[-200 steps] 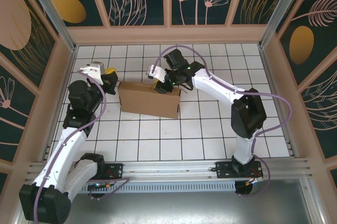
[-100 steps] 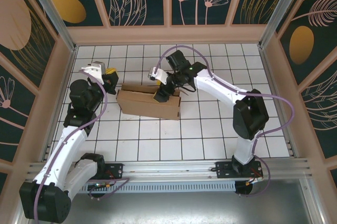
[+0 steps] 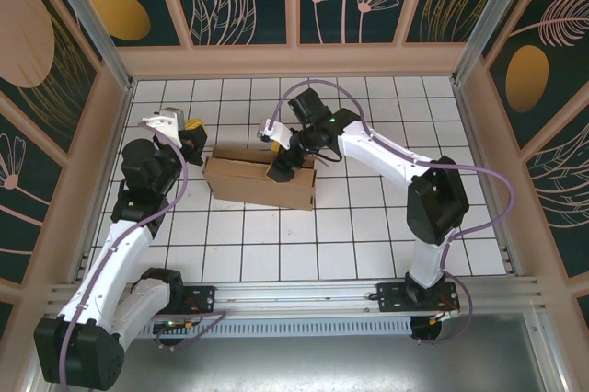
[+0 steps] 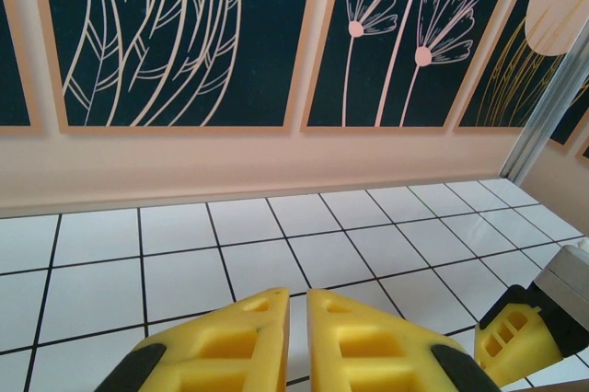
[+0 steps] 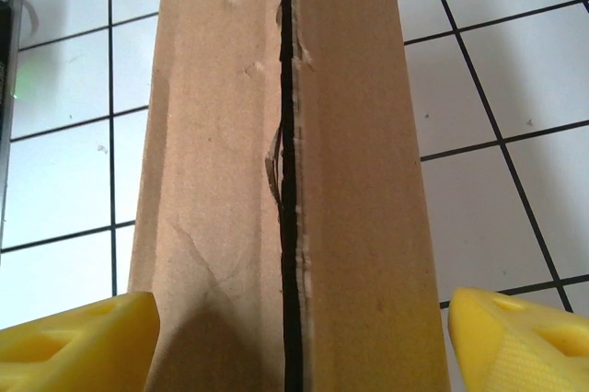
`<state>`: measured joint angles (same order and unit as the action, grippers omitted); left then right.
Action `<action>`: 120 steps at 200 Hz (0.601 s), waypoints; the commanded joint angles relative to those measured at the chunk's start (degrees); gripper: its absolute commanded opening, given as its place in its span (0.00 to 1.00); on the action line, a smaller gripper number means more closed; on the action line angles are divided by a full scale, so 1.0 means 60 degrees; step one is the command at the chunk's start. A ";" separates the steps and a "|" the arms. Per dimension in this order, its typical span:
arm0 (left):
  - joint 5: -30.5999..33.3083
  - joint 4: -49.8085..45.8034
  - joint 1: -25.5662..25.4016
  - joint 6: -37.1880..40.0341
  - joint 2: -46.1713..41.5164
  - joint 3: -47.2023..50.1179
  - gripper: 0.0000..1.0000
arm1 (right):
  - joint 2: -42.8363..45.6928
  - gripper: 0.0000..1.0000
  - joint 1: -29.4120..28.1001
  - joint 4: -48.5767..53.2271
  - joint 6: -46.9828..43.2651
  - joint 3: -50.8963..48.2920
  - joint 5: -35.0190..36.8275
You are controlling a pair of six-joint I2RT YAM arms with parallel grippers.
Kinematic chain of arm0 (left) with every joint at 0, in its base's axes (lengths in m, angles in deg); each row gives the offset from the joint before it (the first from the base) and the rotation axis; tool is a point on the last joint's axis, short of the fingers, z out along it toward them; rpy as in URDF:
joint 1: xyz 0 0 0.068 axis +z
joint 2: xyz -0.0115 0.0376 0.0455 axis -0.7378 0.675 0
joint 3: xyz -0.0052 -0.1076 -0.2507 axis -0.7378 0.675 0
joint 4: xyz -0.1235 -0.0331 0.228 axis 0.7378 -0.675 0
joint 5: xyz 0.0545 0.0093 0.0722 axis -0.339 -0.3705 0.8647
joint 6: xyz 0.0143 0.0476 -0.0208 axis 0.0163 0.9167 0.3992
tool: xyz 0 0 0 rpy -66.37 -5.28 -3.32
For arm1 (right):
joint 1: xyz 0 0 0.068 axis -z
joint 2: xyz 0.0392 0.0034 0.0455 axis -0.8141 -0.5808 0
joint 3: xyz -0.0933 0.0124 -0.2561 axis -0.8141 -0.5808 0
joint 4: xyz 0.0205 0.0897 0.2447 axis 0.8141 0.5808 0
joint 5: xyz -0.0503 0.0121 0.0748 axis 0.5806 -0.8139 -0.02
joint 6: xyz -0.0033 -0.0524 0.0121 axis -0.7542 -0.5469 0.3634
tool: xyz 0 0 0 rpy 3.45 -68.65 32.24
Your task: Fold the paper box
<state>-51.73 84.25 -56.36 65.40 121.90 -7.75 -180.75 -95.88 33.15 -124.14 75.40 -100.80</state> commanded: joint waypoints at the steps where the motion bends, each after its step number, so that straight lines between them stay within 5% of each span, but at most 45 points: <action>1: -0.0007 0.0253 -0.0058 0.0109 -0.0104 0.0075 0.11 | 0.0097 0.82 -0.0168 0.0195 0.0365 0.0411 -0.0389; 120: 0.0033 0.0259 -0.0063 0.0051 -0.0250 0.0228 0.08 | 0.0024 0.84 -0.1285 0.0282 -0.0102 -0.0717 0.1496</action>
<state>-51.73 84.47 -56.36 65.55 121.57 -7.16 -180.38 -101.28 31.91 -123.20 74.65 -96.37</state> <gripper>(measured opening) 0.087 0.843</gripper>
